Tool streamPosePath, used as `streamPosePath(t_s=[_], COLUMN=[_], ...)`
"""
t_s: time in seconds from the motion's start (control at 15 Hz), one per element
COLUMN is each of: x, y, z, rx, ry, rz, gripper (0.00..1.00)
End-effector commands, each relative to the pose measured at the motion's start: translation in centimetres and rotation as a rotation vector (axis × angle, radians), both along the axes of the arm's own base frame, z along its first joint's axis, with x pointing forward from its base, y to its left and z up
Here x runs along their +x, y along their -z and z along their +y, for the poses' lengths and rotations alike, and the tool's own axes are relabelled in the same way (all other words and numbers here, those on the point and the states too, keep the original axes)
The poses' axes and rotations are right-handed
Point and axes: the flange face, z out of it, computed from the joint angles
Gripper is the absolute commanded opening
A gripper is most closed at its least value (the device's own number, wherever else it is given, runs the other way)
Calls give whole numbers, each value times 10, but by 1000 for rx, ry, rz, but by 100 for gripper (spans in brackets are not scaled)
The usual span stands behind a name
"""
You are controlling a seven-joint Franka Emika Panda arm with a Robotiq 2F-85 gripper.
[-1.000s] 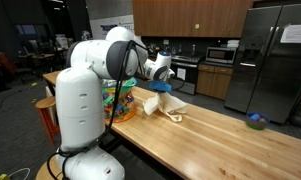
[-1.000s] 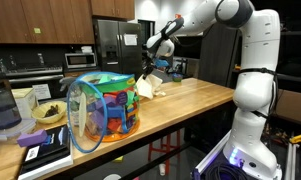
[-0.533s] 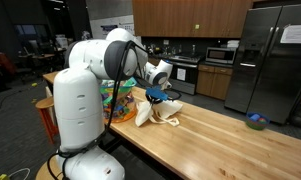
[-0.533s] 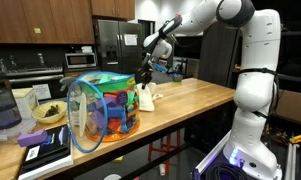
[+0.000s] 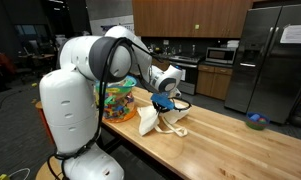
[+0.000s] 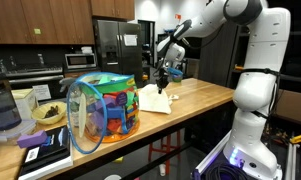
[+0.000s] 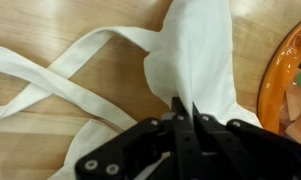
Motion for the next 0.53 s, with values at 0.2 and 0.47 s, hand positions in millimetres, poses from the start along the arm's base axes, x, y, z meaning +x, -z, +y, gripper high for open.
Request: streamPosePath(t_s=[0.2, 0.47], x=[-4, -4], y=[-3, -3], z=[-3, -3], rx=[0, 0], ry=[8, 8], rz=[-1, -1], gripper=[4, 4])
